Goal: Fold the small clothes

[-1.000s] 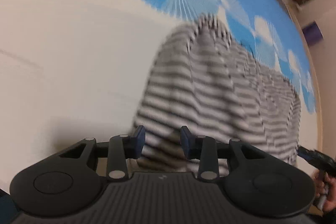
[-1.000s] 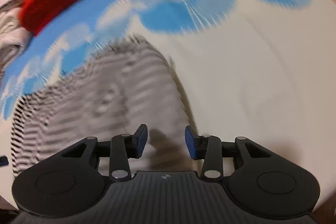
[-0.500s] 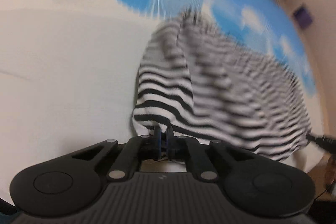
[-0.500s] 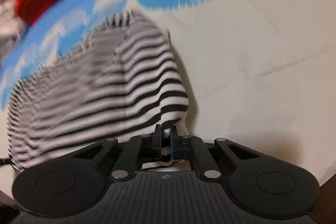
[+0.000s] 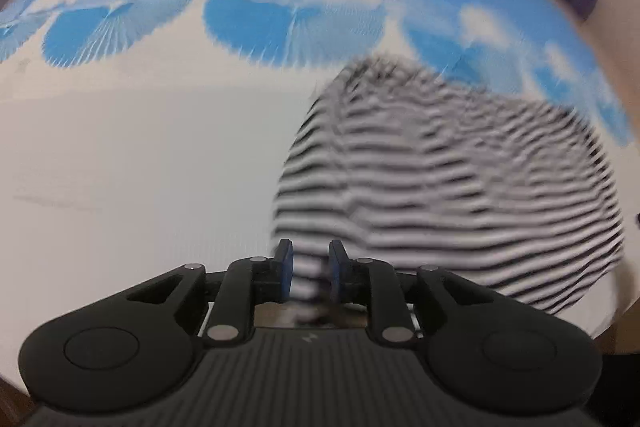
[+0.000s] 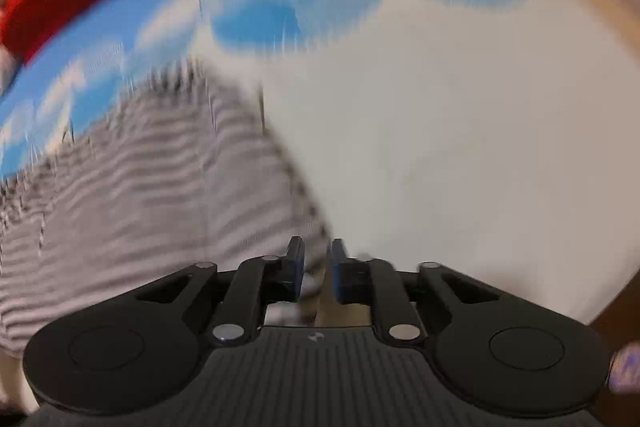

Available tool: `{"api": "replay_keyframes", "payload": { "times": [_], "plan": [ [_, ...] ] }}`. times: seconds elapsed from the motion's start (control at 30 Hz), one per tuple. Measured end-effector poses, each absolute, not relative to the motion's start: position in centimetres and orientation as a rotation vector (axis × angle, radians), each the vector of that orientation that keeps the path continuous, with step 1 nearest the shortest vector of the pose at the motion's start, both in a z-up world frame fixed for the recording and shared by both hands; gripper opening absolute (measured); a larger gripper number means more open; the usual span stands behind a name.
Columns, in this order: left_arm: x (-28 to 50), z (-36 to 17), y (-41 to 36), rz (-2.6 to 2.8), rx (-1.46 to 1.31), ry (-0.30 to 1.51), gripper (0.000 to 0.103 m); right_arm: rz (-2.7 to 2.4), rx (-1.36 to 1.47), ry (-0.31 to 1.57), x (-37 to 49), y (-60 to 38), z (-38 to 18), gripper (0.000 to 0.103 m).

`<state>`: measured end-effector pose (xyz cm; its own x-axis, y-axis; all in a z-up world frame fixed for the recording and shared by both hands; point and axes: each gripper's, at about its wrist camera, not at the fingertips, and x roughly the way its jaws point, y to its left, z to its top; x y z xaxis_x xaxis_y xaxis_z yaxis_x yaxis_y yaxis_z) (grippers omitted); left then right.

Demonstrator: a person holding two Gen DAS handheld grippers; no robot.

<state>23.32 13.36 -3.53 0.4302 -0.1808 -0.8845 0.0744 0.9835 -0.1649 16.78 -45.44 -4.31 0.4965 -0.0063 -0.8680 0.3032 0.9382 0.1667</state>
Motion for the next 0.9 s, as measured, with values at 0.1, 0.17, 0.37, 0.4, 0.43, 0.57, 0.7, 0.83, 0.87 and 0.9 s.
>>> {"api": "replay_keyframes", "payload": {
  "times": [0.1, 0.17, 0.37, 0.4, 0.43, 0.57, 0.7, 0.83, 0.87, 0.9],
  "plan": [
    [24.1, -3.8, 11.0, -0.257, -0.121, 1.119, 0.021, -0.063, 0.358, 0.980, 16.5, -44.9, -3.4, 0.023],
    [24.7, -5.0, 9.5, -0.295, -0.093, 1.175, 0.023, 0.041, 0.360, 1.045, 17.0, -43.7, -4.6, 0.024],
    [25.8, -9.3, 9.2, -0.136, 0.002, 1.328, 0.027, 0.045, 0.159, 1.273, 18.0, -41.1, -9.2, 0.027],
    [26.0, -8.4, 9.7, -0.109, -0.036, 1.271, 0.027, 0.036, 0.181, 1.262, 18.1, -41.2, -8.8, 0.027],
    [26.1, -7.5, 10.1, -0.098, -0.068, 1.211, 0.027, 0.022, 0.204, 1.238, 18.2, -41.4, -8.2, 0.028],
    [27.2, -4.9, 10.1, -0.121, -0.161, 1.007, 0.027, 0.048, 0.237, 1.031, 18.6, -40.9, -4.9, 0.031],
    [29.3, -4.8, 7.5, -0.204, -0.116, 0.938, 0.027, 0.123, 0.244, 0.926, 20.7, -39.0, -4.2, 0.034],
    [32.4, -7.3, 6.5, -0.192, -0.050, 0.975, 0.027, 0.134, 0.182, 0.949, 23.6, -37.0, -5.8, 0.040],
    [33.8, -8.8, 6.6, -0.159, -0.026, 1.001, 0.027, 0.112, 0.159, 0.983, 24.5, -36.7, -6.8, 0.041],
    [34.7, -10.0, 7.0, -0.101, 0.002, 1.036, 0.025, 0.087, 0.137, 1.027, 25.4, -36.4, -8.2, 0.041]
  ]
}}
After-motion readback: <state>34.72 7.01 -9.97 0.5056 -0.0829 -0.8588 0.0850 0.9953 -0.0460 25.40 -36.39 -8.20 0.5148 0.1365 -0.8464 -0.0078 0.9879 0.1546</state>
